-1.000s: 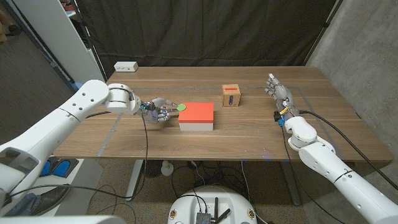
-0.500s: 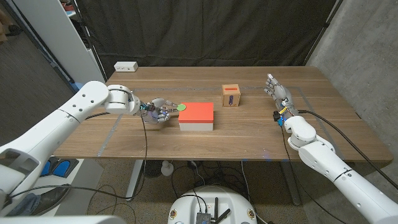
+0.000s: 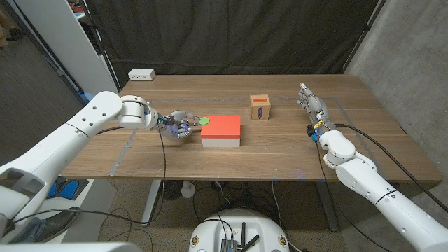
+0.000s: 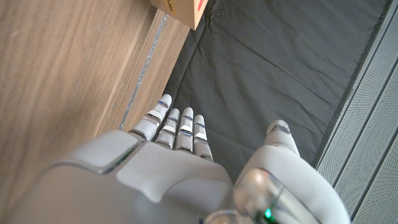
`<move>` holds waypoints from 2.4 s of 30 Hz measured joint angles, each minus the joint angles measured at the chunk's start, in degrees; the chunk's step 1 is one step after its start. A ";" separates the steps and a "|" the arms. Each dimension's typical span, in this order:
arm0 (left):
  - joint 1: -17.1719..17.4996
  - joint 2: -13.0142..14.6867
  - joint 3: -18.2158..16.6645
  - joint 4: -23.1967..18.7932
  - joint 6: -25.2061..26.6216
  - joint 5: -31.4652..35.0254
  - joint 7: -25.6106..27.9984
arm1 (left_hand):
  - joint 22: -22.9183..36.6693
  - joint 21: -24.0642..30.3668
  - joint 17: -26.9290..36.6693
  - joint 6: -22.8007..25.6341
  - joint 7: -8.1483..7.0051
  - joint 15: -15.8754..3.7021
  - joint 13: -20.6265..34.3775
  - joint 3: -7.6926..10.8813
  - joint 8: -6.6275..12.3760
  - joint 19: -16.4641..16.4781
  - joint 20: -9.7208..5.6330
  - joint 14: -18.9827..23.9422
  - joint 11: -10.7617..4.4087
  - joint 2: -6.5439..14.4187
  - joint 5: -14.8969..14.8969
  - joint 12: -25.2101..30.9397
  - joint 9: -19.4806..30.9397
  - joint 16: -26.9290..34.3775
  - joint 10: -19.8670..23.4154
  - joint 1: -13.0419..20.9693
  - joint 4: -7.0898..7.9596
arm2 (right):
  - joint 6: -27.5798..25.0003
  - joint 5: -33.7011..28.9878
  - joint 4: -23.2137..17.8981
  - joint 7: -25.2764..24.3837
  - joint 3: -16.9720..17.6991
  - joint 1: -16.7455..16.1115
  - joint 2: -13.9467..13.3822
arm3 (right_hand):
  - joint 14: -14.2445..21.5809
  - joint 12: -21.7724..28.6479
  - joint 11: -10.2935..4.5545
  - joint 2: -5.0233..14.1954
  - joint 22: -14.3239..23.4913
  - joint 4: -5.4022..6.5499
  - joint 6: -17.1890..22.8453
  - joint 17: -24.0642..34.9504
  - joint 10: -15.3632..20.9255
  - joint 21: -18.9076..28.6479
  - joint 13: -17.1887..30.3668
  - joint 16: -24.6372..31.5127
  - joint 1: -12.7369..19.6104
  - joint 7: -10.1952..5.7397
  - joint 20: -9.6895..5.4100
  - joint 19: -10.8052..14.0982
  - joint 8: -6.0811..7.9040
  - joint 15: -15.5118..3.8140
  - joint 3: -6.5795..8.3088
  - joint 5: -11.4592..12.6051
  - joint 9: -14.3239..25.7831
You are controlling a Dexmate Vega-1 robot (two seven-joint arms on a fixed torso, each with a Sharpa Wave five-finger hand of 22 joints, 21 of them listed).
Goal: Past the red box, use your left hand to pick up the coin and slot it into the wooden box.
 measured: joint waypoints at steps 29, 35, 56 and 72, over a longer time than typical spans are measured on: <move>0.04 -0.66 -0.25 -0.47 0.90 1.11 -0.93 | -0.57 1.19 -0.08 0.87 -0.25 0.00 0.56 1.20 0.69 -0.42 0.21 0.00 0.02 0.00 0.00 -0.19 0.01 -0.52 0.01 0.00 -0.39 | 0.17 -0.11 0.09 -0.10 -0.28 0.07 -0.01 | 0.00 0.00 0.10 0.22 0.00 0.00 0.00 -0.27 0.52 0.00 0.00 0.00 0.22 0.00 -0.20 0.20 0.00 0.00 0.00 0.00 0.00; -0.13 -1.01 -0.07 -0.47 1.02 1.11 -0.23 | -0.82 1.72 0.01 1.02 -0.19 0.00 0.60 1.20 0.89 -0.62 0.41 0.00 0.02 0.30 0.00 -0.19 0.01 -0.51 0.01 -0.29 -0.39 | 0.58 -0.10 0.31 -0.20 -0.12 -0.20 0.14 | 0.23 0.00 0.10 0.22 0.00 0.00 0.00 -0.27 0.52 0.00 -0.01 0.00 0.22 0.00 -0.20 0.20 0.00 0.23 0.00 0.00 0.00; -0.71 -1.94 0.64 -0.90 1.48 1.03 2.22 | -1.36 2.81 0.13 2.58 -0.30 0.00 0.53 2.23 1.16 -1.33 0.72 0.00 0.04 0.85 0.24 -0.63 -0.89 -0.50 0.03 -0.21 -0.47 | 2.17 0.31 0.53 -0.55 0.63 -1.60 0.53 | 0.22 0.00 0.13 0.22 0.00 0.00 0.00 -0.26 0.94 0.00 -0.01 0.00 0.22 0.00 0.11 0.51 0.00 0.22 0.00 0.00 0.00; 0.30 -2.03 0.34 -2.91 0.01 0.30 4.07 | -1.05 3.98 0.00 4.81 -0.11 0.00 1.26 5.00 2.08 -2.78 1.35 0.00 0.55 4.01 0.67 -0.63 -0.36 -0.94 -0.50 1.90 -0.87 | 2.71 0.43 0.59 -0.63 0.90 -2.31 0.66 | 0.41 0.00 0.24 0.22 0.00 0.00 0.00 -0.25 1.05 0.00 -0.01 0.00 0.22 0.00 0.10 0.51 0.00 0.41 0.00 0.00 0.00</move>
